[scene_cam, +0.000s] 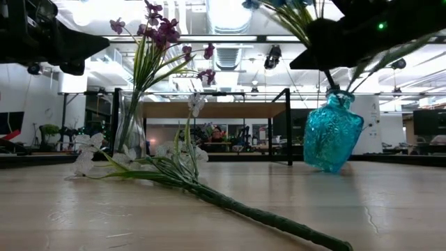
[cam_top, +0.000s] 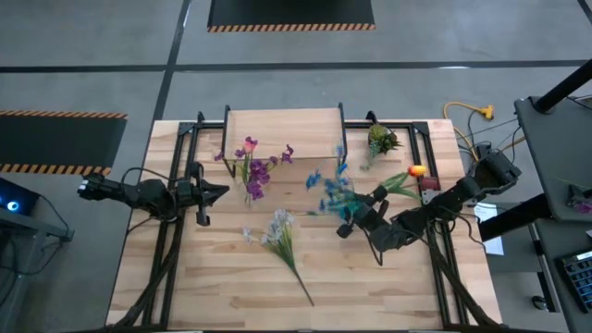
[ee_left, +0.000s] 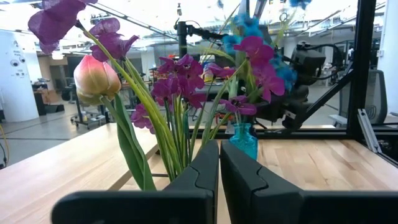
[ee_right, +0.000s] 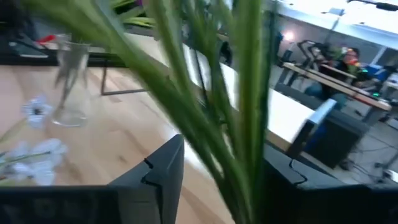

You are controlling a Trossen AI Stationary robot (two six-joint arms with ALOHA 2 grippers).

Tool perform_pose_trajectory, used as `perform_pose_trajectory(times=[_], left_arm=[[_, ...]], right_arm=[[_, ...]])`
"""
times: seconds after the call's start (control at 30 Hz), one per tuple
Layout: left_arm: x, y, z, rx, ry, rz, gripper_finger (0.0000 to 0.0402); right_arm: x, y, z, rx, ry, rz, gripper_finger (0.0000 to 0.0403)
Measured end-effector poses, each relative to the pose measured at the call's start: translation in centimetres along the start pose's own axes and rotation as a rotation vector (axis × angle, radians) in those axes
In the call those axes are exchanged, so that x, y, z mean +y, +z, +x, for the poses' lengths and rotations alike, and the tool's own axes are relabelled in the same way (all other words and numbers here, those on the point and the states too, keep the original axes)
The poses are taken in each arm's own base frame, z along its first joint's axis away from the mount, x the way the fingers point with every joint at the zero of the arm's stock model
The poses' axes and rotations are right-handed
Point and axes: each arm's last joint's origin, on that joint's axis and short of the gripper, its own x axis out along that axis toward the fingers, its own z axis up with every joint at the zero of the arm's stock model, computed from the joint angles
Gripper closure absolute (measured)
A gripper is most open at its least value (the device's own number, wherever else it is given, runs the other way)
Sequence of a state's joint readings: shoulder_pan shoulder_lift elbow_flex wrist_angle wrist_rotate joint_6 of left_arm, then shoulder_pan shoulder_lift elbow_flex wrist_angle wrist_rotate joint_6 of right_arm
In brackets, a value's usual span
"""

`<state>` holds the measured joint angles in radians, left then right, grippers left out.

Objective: Pick and place flowers into a vace then onto a shelf
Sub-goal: Put the blue flower into the blue transparent vase

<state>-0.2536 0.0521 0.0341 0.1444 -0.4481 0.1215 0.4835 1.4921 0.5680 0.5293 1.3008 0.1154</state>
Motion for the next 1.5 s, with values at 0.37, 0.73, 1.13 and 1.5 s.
perform_pose_trajectory(times=[0.37,0.73,1.13,1.5], left_arm=[[0.0,0.0,0.0,0.001,-0.001,0.001,0.0402],[0.0,0.0,0.0,0.004,-0.001,0.002,0.0402],[0.0,-0.1,0.0,0.010,-0.002,0.005,0.0402],[0.0,-0.2,0.0,0.020,-0.003,0.010,0.0402]], right_arm=[[0.4,1.1,0.1,-0.007,0.029,-0.030,0.0266],[0.7,2.0,0.0,-0.016,0.032,0.010,0.0219],[1.2,3.6,0.1,-0.031,0.046,-0.012,0.0200],[1.5,4.2,0.1,-0.038,0.113,-0.012,0.0199]])
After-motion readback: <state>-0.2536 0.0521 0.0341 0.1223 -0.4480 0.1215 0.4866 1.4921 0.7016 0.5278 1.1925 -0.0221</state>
